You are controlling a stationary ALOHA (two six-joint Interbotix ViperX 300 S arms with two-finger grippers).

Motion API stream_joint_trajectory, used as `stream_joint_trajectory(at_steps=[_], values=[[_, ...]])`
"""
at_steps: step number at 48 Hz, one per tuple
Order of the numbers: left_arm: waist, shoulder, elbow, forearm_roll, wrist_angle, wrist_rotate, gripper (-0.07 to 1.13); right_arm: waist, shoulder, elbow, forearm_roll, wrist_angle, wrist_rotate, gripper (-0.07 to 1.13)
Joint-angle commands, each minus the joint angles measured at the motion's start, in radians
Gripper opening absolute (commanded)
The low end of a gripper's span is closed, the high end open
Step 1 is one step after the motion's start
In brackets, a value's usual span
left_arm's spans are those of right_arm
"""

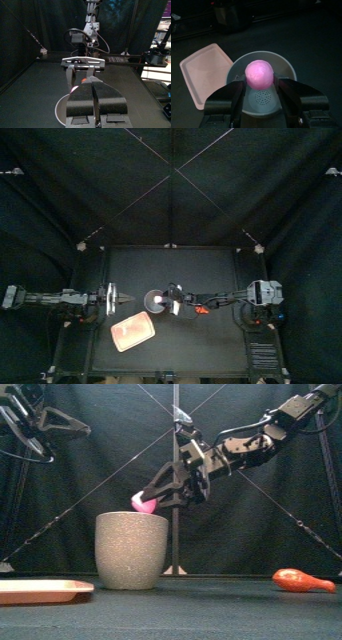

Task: Pick the pink ball then place it in the grey bowl
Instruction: Drop pink ball in the grey bowl and return to neutral

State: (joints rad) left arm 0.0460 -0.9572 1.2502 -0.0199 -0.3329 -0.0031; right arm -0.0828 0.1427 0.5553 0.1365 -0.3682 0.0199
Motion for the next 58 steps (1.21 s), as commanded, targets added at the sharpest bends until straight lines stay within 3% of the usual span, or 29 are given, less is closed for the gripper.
stream_joint_trajectory(at_steps=[1,13,30,38,58], values=[[0.002,0.005,-0.012,-0.011,-0.009,-0.002,-0.01,0.003,0.005,-0.038,-0.009,-0.005,-0.011,0.82],[0.002,0.003,-0.012,-0.012,-0.009,0.002,-0.01,-0.003,0.008,-0.025,-0.028,-0.006,-0.002,1.00],[0.002,0.005,-0.003,-0.012,-0.008,0.000,-0.01,0.003,-0.103,0.058,-0.023,-0.098,-0.002,1.00],[0.002,0.005,-0.003,-0.012,-0.008,0.000,-0.01,0.018,-0.261,0.209,-0.032,-0.167,-0.003,1.00],[-0.005,0.003,0.015,-0.012,-0.035,-0.002,-0.01,0.080,-0.653,0.517,-0.023,-0.175,0.000,1.00]])
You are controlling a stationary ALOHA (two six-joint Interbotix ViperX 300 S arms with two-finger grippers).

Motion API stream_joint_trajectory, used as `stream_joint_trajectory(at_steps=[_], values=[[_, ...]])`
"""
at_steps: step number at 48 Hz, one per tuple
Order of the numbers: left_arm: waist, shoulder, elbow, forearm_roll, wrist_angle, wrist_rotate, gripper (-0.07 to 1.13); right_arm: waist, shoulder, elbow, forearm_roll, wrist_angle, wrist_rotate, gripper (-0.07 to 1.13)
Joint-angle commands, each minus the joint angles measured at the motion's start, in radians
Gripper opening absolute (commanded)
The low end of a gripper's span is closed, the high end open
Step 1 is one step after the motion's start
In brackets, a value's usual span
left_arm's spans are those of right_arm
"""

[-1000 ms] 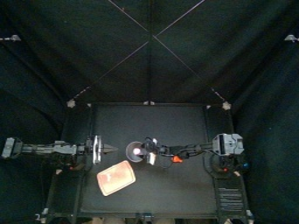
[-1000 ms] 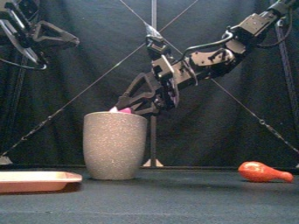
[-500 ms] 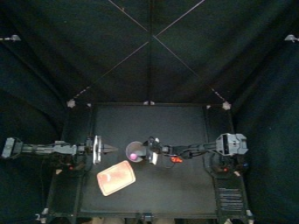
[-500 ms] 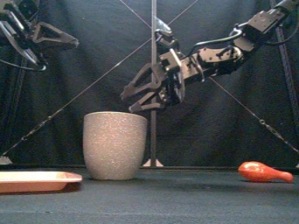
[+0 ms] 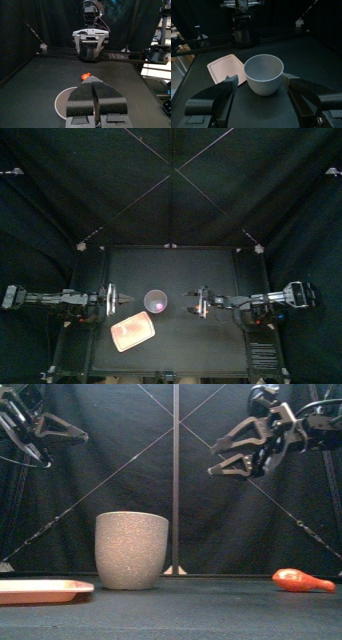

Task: Pick the pink ball then place it in the grey bowl
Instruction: Drop pink ball in the grey bowl and return to neutral

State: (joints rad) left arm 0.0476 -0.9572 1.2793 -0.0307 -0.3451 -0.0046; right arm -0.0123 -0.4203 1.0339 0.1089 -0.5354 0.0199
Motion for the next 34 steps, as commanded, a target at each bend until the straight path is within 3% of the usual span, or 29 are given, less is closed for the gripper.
stream_joint_trajectory(at_steps=[1,20,34], values=[[-0.006,0.003,-0.012,-0.002,-0.025,0.000,-0.01,0.012,-0.109,0.049,0.006,-0.008,0.000,1.00],[-0.008,0.003,0.008,-0.002,-0.040,0.000,-0.01,0.014,-0.390,0.196,0.015,0.000,0.002,1.00],[-0.008,0.003,0.012,-0.002,-0.043,0.002,-0.01,0.005,-0.417,0.221,0.008,0.018,-0.002,1.00]])
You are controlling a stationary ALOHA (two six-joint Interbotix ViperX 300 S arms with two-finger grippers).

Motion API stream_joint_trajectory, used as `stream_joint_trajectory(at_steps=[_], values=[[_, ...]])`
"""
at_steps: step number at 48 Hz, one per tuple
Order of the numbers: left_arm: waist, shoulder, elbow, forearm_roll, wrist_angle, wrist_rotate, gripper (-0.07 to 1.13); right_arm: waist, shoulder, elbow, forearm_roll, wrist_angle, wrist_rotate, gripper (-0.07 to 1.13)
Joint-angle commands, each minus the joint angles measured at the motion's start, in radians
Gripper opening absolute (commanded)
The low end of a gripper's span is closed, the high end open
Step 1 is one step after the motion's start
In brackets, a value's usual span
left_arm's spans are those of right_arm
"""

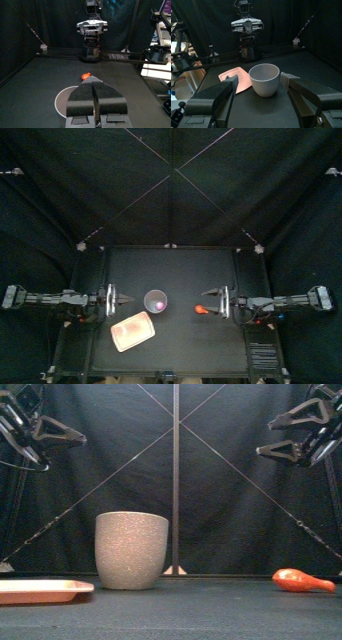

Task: Pick the pink ball then place it in the grey bowl
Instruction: Drop pink ball in the grey bowl and return to neutral

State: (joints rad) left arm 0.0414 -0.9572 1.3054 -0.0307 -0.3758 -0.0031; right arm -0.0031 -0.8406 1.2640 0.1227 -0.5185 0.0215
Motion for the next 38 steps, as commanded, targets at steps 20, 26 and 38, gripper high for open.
stream_joint_trajectory(at_steps=[20,26,38], values=[[0.000,0.003,-0.008,0.002,-0.012,0.005,-0.01,-0.006,0.005,-0.018,-0.017,0.058,-0.003,1.00],[0.000,0.003,-0.008,0.002,-0.023,0.005,-0.01,-0.008,0.003,-0.021,-0.026,0.058,-0.003,1.00],[0.000,0.003,-0.005,0.005,-0.035,0.005,-0.01,-0.006,0.008,-0.021,-0.029,0.058,-0.003,1.00]])
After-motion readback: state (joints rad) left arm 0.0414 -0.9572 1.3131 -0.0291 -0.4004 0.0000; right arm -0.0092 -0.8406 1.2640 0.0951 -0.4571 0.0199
